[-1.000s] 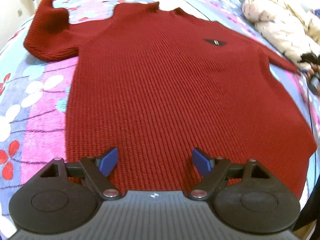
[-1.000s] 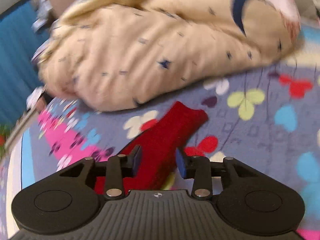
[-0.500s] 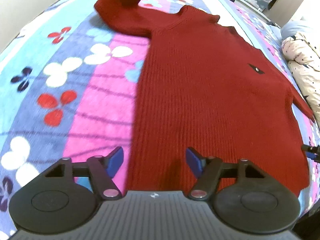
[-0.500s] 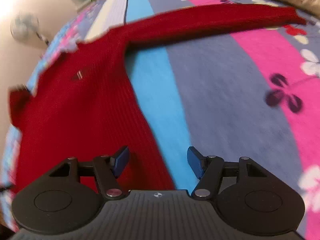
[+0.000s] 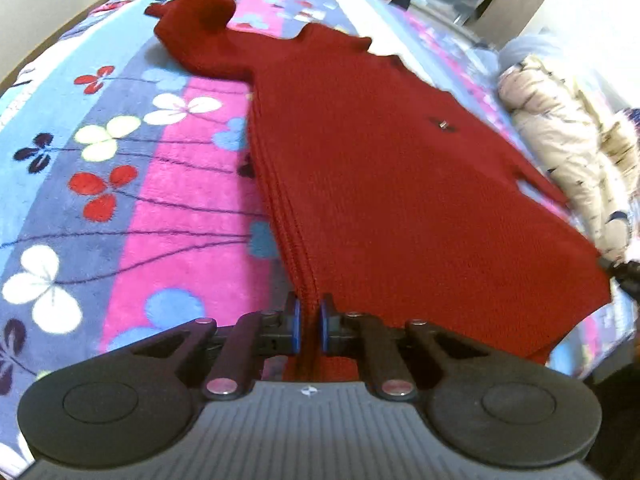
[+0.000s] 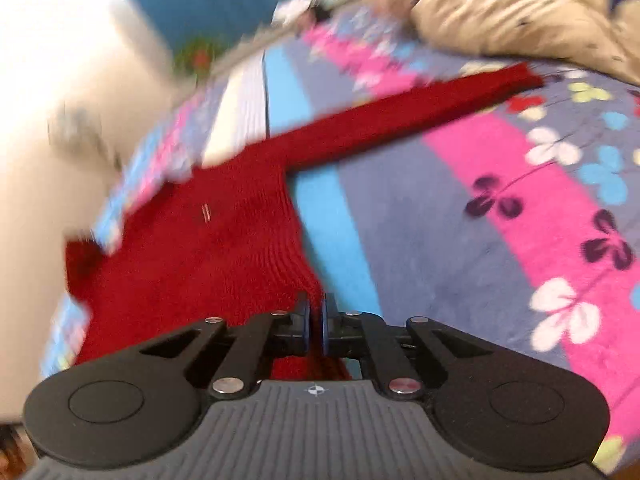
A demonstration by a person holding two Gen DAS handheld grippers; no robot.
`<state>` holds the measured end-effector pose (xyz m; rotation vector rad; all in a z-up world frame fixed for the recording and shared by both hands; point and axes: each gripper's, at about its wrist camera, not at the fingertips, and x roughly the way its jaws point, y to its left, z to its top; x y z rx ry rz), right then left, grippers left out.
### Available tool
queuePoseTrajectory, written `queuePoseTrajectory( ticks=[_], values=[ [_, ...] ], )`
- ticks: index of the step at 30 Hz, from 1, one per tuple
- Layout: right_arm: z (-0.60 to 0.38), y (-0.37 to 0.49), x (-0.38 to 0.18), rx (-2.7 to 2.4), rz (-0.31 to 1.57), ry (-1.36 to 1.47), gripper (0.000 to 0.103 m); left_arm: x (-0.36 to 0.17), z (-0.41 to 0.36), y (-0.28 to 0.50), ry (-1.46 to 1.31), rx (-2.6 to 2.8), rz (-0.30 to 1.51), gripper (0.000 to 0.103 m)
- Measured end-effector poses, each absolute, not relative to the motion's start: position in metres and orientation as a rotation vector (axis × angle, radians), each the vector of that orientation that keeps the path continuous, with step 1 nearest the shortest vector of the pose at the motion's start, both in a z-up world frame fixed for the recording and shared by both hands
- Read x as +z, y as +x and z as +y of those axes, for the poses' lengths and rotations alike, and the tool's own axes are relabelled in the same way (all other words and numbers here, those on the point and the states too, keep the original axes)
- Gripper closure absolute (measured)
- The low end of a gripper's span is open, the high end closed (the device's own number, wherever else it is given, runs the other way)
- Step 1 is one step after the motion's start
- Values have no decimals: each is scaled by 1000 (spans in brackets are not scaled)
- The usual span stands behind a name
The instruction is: Fold small clothes
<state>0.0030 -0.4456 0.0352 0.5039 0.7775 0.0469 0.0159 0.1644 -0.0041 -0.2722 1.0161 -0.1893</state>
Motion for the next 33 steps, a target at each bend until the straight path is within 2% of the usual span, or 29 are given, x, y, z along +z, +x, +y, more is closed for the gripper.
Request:
queuePoseTrajectory(
  ticks=[4, 6, 8, 10, 11, 14, 15, 17, 19, 22, 26, 28, 30, 33],
  values=[
    [-449, 7, 6, -53, 938, 498, 97, -24, 162, 22, -185, -124, 1135, 92],
    [-441, 16, -15, -84, 1053, 461, 95, -26, 162, 21, -134, -77, 1150, 85],
    [-430, 16, -10, -138, 1015, 370, 86, -13, 161, 13, -116, -57, 1069, 85],
    [-422, 12, 5, -147, 907, 309, 83, 3, 160, 7, -135, -118, 976, 79],
    [-417, 10, 13, -120, 848, 295, 76, 8, 157, 4, -142, -161, 948, 75],
    [-398, 14, 19, 30, 787, 294, 59, 3, 145, 6, -111, -231, 980, 71],
    [-394, 16, 17, 79, 812, 301, 57, -5, 142, 10, -91, -240, 1026, 63],
    [-385, 27, 0, 141, 938, 311, 45, -26, 134, 19, -37, -228, 1161, 52],
    [-378, 37, -23, 140, 1080, 267, 46, -32, 123, 19, 50, -228, 1176, 49],
    [-370, 41, -11, 128, 1029, 212, 46, -19, 123, 16, 15, -258, 1094, 45],
    [-372, 40, 22, 88, 843, 170, 46, 2, 130, 19, -61, -209, 953, 32],
    [-378, 41, 48, 80, 722, 164, 46, 10, 131, 25, -85, -170, 898, 30],
    [-388, 42, 68, 77, 638, 162, 44, 17, 134, 31, -96, -131, 839, 28],
    [-411, 37, 91, 98, 540, 160, 35, 27, 136, 39, -108, -90, 751, 21]
  ],
)
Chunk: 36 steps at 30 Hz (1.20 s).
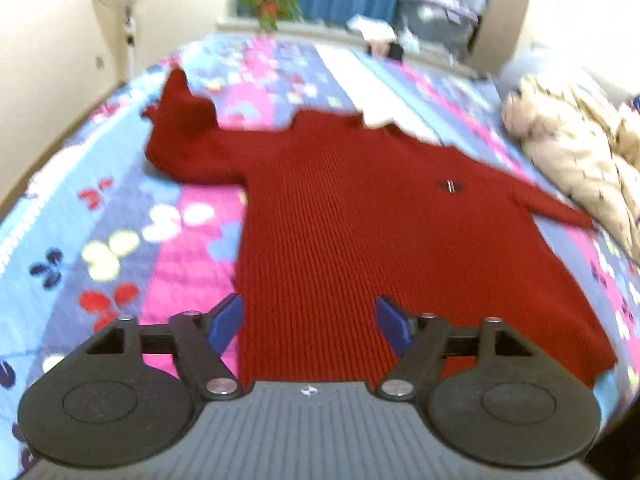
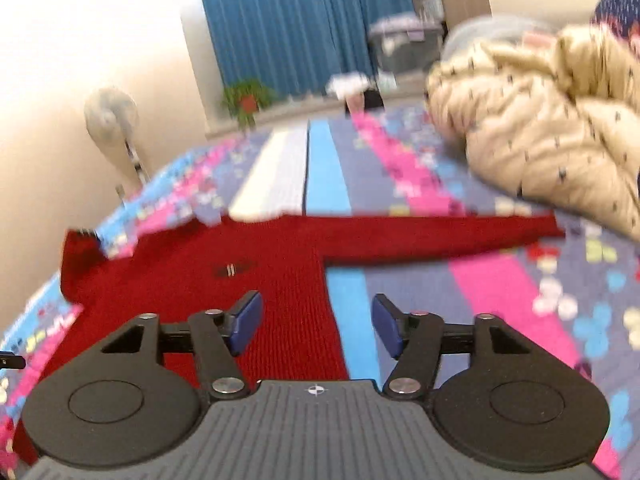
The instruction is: Fold small clothes
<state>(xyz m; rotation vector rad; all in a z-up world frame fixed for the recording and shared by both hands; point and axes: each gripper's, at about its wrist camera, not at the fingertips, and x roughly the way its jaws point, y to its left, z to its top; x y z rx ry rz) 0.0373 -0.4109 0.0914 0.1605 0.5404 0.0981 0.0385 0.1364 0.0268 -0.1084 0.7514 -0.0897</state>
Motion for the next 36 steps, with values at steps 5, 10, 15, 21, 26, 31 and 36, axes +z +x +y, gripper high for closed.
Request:
queuePoseTrajectory(
  ticks=[5, 10, 15, 21, 26, 31, 36],
  values=[
    [-407, 68, 85, 87, 572, 160, 34, 39, 136, 48, -101, -17, 617, 21],
    [-368, 89, 67, 185, 565, 152, 34, 45, 139, 58, -145, 56, 579, 21],
    [-337, 105, 46, 234, 638, 142, 34, 39, 159, 84, -220, 113, 608, 22],
    [-317, 123, 29, 279, 693, 83, 34, 14, 222, 138, -517, 165, 632, 92],
    [-315, 130, 17, 275, 736, 52, 34, -12, 283, 185, -730, 294, 579, 92],
    [-316, 134, 8, 260, 774, 45, 34, -59, 348, 218, -1078, 339, 547, 71],
    [-304, 138, 0, 278, 793, -17, 34, -97, 372, 246, -1268, 235, 538, 63]
  ],
)
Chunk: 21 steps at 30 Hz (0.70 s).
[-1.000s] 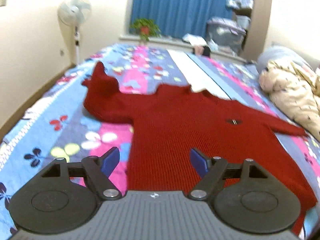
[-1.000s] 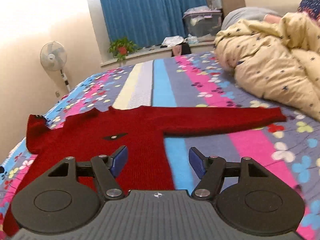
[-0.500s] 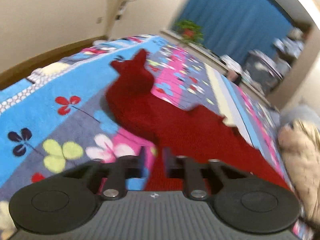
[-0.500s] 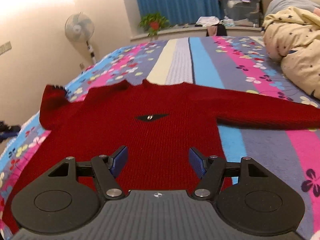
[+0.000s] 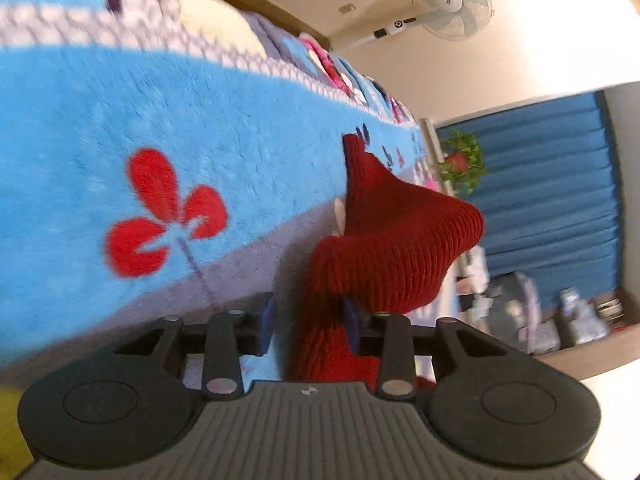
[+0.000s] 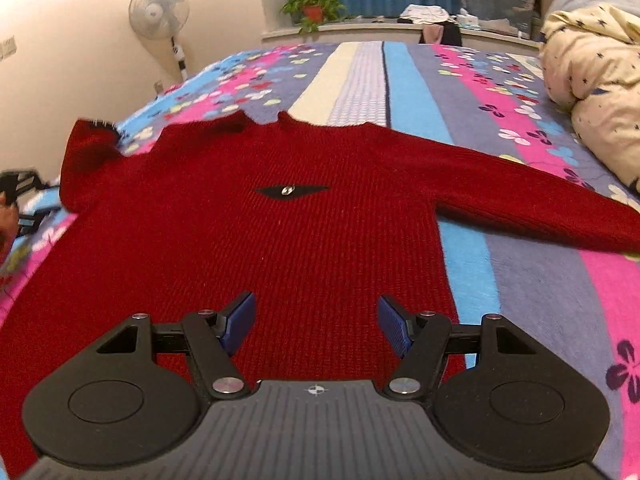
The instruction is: Fold small clothes
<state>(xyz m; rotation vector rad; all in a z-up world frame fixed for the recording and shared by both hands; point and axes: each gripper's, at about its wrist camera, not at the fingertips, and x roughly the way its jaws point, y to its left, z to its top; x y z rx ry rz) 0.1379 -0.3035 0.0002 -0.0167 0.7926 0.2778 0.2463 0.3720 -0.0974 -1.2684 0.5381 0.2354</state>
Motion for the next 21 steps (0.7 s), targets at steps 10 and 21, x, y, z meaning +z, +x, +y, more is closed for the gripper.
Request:
queuePoseTrajectory(
  ticks=[10, 21],
  values=[
    [-290, 140, -22, 274, 871, -117, 34, -95, 377, 269, -1369, 78, 447, 67],
    [-287, 139, -32, 254, 915, -164, 34, 22, 346, 219, -1136, 81, 245, 28]
  ],
)
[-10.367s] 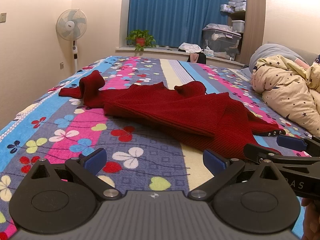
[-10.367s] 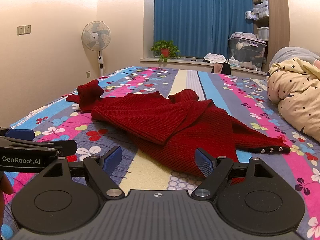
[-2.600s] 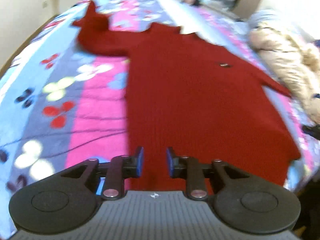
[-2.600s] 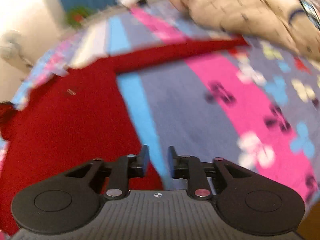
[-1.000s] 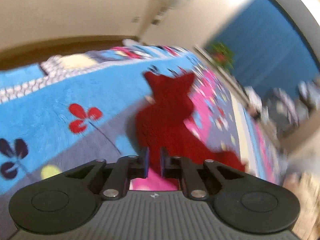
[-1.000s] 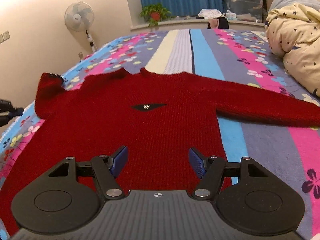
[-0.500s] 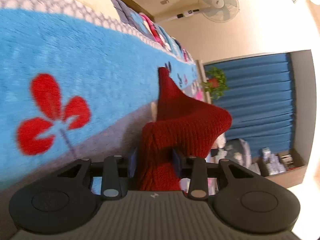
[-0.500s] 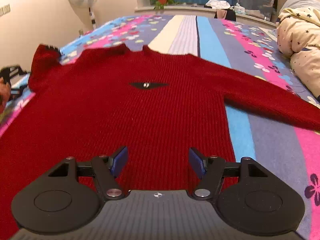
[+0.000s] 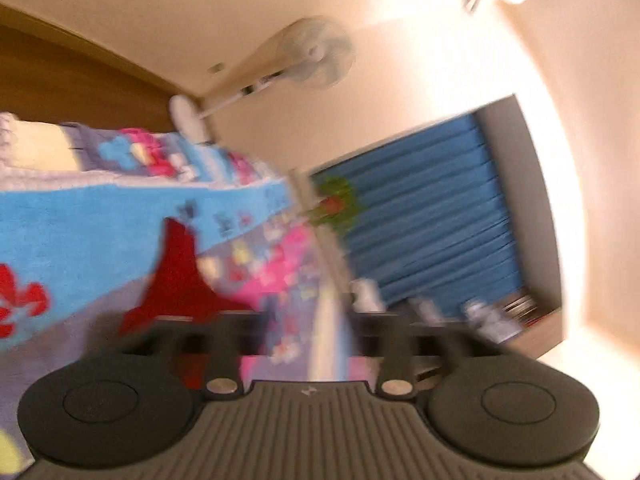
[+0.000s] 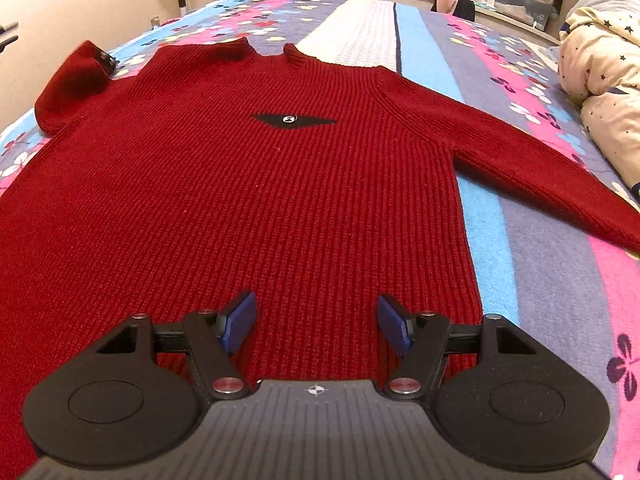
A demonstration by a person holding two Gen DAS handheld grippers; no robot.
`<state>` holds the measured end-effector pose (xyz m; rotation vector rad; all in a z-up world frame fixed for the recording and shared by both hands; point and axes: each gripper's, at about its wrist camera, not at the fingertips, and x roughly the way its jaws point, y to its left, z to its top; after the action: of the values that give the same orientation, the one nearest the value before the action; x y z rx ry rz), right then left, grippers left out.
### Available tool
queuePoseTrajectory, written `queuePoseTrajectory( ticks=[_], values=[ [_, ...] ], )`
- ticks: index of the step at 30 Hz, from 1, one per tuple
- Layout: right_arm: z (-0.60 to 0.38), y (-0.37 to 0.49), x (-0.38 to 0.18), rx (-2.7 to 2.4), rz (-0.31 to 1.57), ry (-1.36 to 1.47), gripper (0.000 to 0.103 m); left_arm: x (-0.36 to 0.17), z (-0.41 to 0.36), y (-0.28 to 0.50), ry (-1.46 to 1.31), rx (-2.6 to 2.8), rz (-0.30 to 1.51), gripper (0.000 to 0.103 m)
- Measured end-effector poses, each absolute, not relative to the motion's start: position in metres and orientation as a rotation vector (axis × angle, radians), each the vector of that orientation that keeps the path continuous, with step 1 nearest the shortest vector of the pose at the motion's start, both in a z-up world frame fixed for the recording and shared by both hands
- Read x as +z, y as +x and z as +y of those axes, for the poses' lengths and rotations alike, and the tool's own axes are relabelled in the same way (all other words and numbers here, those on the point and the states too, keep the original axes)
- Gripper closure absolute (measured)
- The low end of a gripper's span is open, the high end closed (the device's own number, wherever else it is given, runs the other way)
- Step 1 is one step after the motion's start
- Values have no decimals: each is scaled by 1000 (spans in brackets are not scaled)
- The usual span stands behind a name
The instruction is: Fold small clothes
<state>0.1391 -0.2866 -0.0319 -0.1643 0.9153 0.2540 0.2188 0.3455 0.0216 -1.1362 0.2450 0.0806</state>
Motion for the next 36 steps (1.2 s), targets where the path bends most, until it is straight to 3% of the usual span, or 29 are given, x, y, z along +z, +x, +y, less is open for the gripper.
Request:
queuePoseTrajectory(
  ticks=[11, 13, 16, 17, 18, 21, 23, 29, 36],
  values=[
    [-286, 140, -33, 258, 920, -173, 34, -83, 370, 259, -1213, 284, 623, 23],
    [-286, 140, -33, 260, 920, -172, 34, -87, 372, 267, -1169, 260, 603, 19],
    [-286, 140, -33, 263, 920, -171, 33, -84, 366, 279, -1168, 141, 586, 20],
    [-286, 141, -34, 263, 919, -172, 33, -86, 363, 283, -1186, 92, 582, 29],
    [-285, 140, -34, 263, 919, -173, 33, -85, 359, 286, -1186, 51, 575, 47],
    [-284, 140, -35, 263, 917, -175, 32, -65, 348, 283, -1082, 45, 502, 88],
    [-285, 140, -35, 263, 917, -175, 32, -50, 342, 279, -1057, 1, 456, 89],
    [-283, 139, -34, 258, 917, -181, 32, 2, 321, 251, -1063, -109, 315, 88],
    [-280, 138, -33, 257, 920, -183, 32, 51, 318, 213, -1094, -169, 184, 48]
  ],
)
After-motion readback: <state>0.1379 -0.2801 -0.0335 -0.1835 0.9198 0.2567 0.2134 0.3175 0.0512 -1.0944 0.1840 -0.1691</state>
